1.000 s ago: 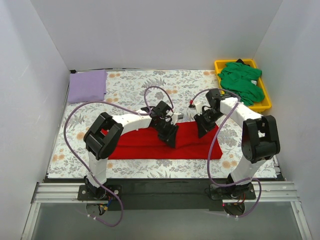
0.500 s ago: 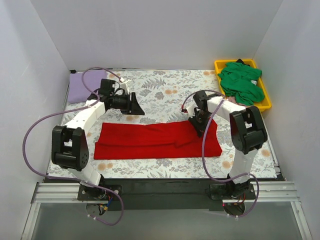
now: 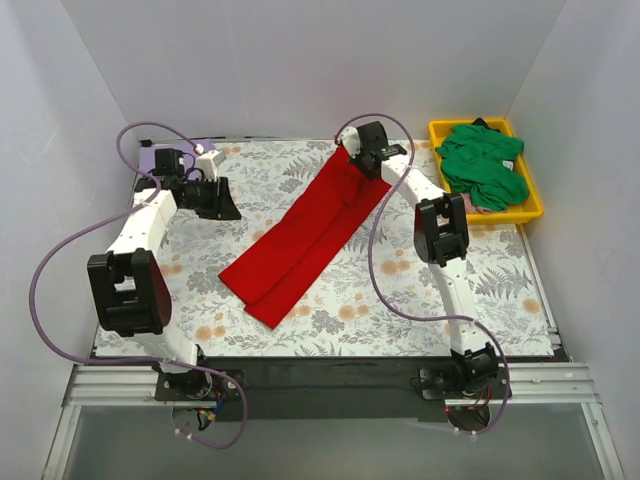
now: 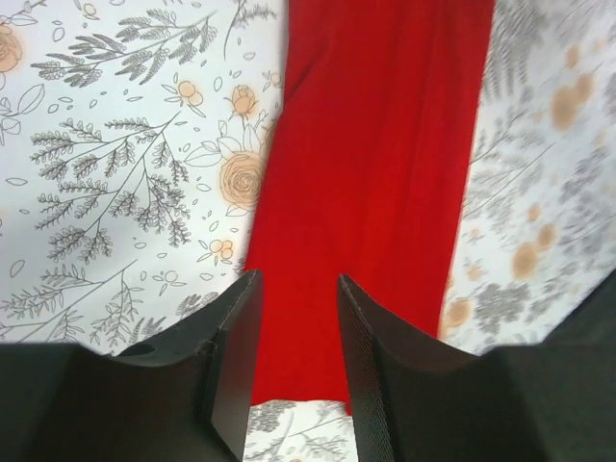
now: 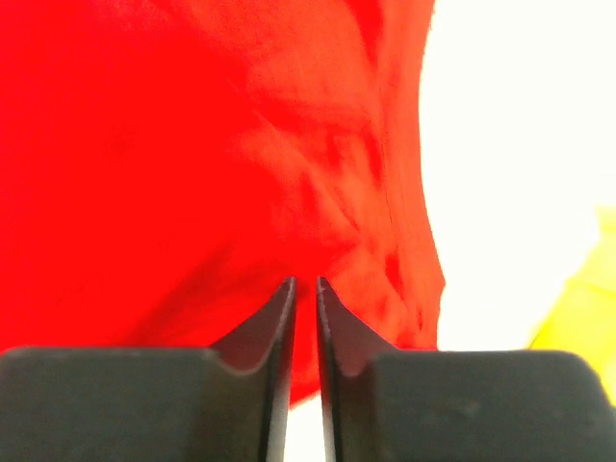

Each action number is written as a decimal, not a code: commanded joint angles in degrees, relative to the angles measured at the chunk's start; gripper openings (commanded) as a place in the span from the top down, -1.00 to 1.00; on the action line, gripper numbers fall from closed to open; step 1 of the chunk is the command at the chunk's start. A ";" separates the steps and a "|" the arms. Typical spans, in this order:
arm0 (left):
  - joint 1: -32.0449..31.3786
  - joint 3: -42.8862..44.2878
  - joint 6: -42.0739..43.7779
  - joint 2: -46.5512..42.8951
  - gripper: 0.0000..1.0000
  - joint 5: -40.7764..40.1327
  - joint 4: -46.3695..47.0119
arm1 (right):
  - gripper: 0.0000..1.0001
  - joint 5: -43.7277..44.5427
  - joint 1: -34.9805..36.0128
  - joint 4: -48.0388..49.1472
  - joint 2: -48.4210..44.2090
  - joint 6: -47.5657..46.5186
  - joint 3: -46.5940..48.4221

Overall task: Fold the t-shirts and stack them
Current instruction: Fold the tshirt

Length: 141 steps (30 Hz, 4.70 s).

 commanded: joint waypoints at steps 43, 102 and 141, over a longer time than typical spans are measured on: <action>-43.87 -15.61 27.30 -15.73 0.05 -19.48 -17.93 | 0.62 -38.16 -3.04 -11.43 -20.83 11.61 -17.92; -53.09 -55.02 55.08 -44.93 0.80 -26.17 12.03 | 0.80 -23.31 0.92 -2.64 -6.40 17.86 -13.61; -53.09 -31.91 28.13 -37.02 0.39 -14.04 -1.09 | 0.33 -33.07 1.01 -3.25 -23.35 17.77 -19.57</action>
